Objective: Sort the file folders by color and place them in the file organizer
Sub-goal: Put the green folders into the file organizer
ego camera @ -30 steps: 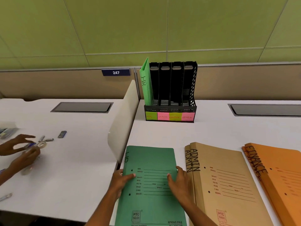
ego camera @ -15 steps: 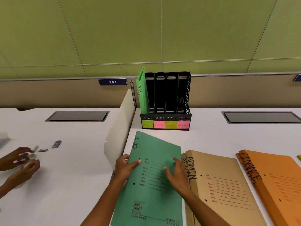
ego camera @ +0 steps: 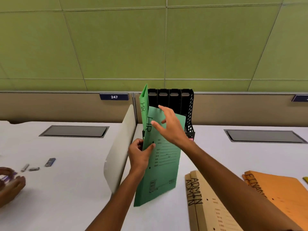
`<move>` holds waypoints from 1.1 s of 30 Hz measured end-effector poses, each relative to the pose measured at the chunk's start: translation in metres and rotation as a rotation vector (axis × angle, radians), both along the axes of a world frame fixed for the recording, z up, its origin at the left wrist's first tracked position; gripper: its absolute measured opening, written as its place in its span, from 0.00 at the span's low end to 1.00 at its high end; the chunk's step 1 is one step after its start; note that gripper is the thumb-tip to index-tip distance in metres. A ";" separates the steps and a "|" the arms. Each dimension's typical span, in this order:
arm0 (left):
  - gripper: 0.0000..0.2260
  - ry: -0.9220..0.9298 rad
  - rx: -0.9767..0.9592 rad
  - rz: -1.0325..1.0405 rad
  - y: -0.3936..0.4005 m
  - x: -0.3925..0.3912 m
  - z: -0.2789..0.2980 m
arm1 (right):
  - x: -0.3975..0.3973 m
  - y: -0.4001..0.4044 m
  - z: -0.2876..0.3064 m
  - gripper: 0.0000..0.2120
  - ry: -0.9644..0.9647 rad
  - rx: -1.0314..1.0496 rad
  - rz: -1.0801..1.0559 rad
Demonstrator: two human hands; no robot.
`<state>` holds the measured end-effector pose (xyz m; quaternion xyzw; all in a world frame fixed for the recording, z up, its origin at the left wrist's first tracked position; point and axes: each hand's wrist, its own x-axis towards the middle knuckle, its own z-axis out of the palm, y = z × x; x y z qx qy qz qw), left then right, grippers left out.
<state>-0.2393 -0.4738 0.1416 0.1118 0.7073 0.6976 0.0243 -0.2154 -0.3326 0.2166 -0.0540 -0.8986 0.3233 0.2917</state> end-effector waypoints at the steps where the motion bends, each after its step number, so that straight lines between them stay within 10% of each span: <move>1: 0.09 0.037 0.005 0.009 0.003 -0.002 0.003 | -0.006 0.000 0.011 0.31 0.006 0.027 0.006; 19: 0.08 0.252 0.116 0.226 0.041 -0.048 -0.015 | -0.057 0.007 0.063 0.20 -0.045 0.292 0.012; 33: 0.18 0.171 0.204 -0.087 0.052 -0.062 -0.029 | -0.076 0.014 0.086 0.25 -0.351 0.344 -0.017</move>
